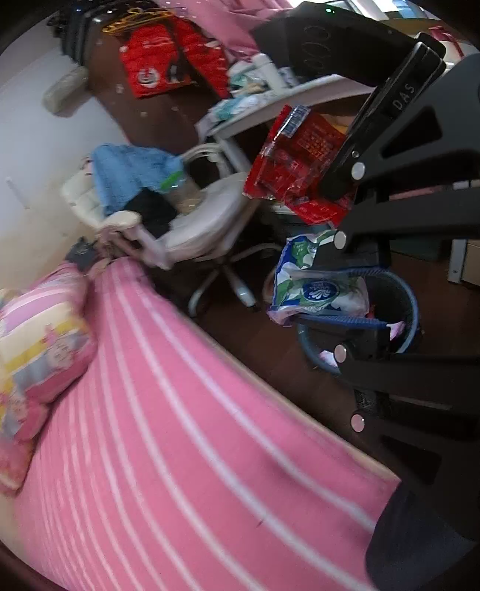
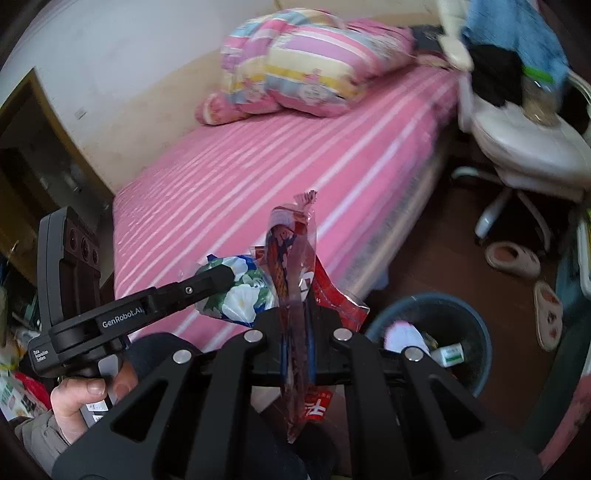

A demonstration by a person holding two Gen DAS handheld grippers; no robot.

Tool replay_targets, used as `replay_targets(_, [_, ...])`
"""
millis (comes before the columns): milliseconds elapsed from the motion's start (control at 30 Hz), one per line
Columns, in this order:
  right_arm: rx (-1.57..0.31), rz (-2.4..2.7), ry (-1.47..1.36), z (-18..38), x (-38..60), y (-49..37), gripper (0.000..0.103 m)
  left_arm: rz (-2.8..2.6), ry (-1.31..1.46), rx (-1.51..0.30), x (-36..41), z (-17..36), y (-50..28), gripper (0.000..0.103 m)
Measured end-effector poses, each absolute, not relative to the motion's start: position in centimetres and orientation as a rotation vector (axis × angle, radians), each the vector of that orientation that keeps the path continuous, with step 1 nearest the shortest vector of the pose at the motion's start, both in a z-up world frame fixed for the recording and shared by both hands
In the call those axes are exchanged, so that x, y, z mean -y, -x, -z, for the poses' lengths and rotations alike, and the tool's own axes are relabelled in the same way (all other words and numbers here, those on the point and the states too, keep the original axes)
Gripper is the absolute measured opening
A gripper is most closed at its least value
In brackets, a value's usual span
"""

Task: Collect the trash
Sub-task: 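Carry the snack packet and wrapper over the trash bin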

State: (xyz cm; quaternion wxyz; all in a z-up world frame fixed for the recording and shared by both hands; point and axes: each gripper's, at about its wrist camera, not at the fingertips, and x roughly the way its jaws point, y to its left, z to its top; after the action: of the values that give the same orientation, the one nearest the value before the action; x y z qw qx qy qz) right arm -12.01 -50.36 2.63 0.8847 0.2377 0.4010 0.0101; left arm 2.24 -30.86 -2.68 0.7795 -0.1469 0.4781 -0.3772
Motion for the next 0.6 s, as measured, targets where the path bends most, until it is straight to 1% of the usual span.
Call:
replay_targets(300, [-0.924,0.073,-0.589,3.3,55.4,15.0,0.008,0.863,0.178,-1.175,37.9,8.5,-1.2,0.016])
replay_targets(600, [-1.039,0.136,-0.656,9.4,58.2,14.9,0.008,0.9,0.065,-1.361,42.6,15.3,-2.9,0.016])
